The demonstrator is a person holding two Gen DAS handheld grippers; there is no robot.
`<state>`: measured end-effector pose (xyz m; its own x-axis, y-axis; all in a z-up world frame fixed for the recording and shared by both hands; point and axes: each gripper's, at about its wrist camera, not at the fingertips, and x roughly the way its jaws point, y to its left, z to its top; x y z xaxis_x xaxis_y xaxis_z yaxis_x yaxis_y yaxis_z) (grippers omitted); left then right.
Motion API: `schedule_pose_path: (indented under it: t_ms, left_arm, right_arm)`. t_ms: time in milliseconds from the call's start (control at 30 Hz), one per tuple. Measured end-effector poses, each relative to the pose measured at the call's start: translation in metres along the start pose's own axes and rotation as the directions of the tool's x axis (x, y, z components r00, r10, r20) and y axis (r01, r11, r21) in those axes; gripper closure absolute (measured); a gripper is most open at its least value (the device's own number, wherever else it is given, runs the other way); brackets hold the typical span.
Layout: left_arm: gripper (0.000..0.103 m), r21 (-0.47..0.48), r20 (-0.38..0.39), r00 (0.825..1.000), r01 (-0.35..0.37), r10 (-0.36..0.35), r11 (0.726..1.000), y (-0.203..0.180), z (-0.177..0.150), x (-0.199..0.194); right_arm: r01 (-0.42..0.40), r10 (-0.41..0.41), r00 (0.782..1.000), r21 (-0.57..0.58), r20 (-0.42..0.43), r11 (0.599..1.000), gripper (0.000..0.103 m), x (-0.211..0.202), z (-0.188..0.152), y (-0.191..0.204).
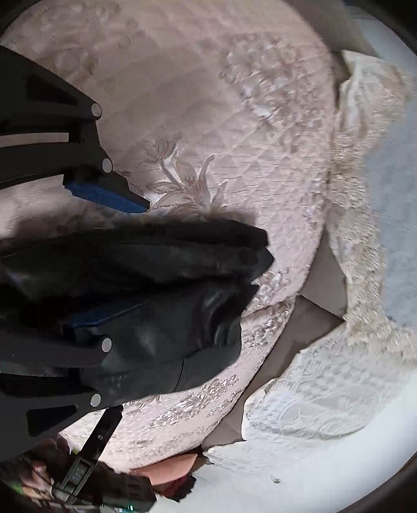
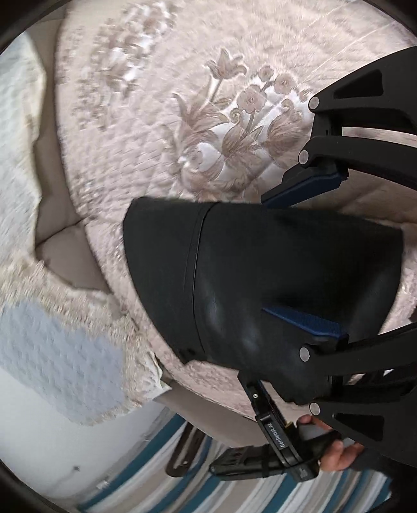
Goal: Fold large clothes
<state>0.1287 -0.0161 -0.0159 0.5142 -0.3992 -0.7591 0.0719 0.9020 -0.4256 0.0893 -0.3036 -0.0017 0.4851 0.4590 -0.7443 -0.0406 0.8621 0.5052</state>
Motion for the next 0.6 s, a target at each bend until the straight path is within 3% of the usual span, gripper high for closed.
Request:
schedule_pose_path:
  t_ms: [133, 267, 367, 433, 600]
  left_arm:
    - [0.036, -0.028, -0.033, 0.999, 0.036, -0.037, 0.999, 0.007, -0.003, 0.017]
    - [0.035, -0.007, -0.022, 0.998, 0.056, -0.056, 0.998, 0.002, -0.002, 0.024]
    - [0.035, -0.008, -0.031, 0.997, 0.073, -0.073, 0.997, 0.003, 0.0, 0.028]
    - [0.039, -0.003, -0.036, 0.996, 0.082, -0.082, 0.997, 0.005, 0.0, 0.027]
    - [0.047, -0.029, -0.058, 0.987, 0.15, -0.152, 0.988, 0.01, -0.015, 0.022]
  right_arm:
    - [-0.078, 0.079, 0.996, 0.059, -0.027, 0.995, 0.036, 0.016, 0.007, -0.014]
    - [-0.15, 0.154, 0.988, 0.119, -0.026, 0.982, 0.035, 0.03, 0.014, -0.026]
    - [-0.159, 0.163, 0.986, 0.108, -0.028, 0.981, 0.035, 0.032, 0.017, -0.025]
    - [-0.169, 0.173, 0.984, 0.108, -0.035, 0.98, 0.042, 0.03, 0.015, -0.024]
    - [-0.202, 0.209, 0.976, 0.111, -0.055, 0.973, 0.047, 0.032, 0.01, -0.027]
